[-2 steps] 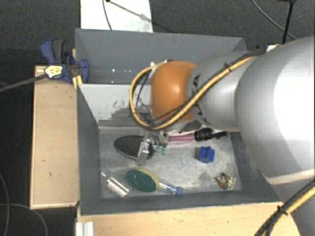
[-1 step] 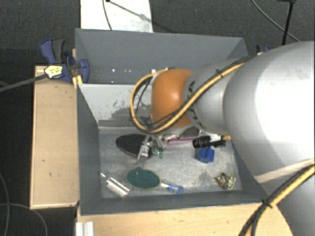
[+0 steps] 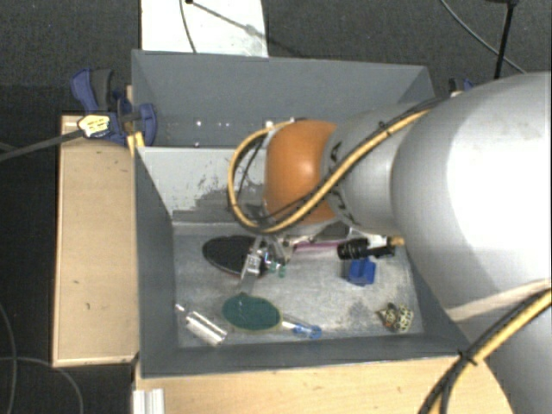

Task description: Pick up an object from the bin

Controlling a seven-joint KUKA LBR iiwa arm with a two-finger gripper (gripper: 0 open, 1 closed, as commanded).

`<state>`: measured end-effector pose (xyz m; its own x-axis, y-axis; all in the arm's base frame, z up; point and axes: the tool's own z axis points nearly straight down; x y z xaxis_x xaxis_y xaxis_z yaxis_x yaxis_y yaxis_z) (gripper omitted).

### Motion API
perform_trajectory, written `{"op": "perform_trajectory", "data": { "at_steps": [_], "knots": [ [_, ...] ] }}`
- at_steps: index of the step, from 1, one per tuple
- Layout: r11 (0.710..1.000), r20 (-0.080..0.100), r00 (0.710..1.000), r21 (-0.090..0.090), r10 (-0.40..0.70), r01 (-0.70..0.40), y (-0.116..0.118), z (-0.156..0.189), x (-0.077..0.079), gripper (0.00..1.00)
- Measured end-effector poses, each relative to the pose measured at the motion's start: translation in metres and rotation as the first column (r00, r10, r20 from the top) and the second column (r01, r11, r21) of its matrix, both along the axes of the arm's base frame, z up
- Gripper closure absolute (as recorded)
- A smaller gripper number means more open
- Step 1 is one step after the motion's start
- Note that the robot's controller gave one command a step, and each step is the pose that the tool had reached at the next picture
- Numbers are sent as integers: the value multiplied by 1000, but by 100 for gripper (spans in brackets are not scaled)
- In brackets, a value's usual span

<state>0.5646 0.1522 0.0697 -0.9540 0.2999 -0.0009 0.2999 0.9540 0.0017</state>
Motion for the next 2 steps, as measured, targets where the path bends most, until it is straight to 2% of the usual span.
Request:
{"op": "perform_trajectory", "data": {
  "at_steps": [1,2],
  "knots": [
    [1000,-1,1000,0,-3,3,0,0,0,100],
    [1000,7,1000,1,0,0,0,102,2,100]
  ]
}}
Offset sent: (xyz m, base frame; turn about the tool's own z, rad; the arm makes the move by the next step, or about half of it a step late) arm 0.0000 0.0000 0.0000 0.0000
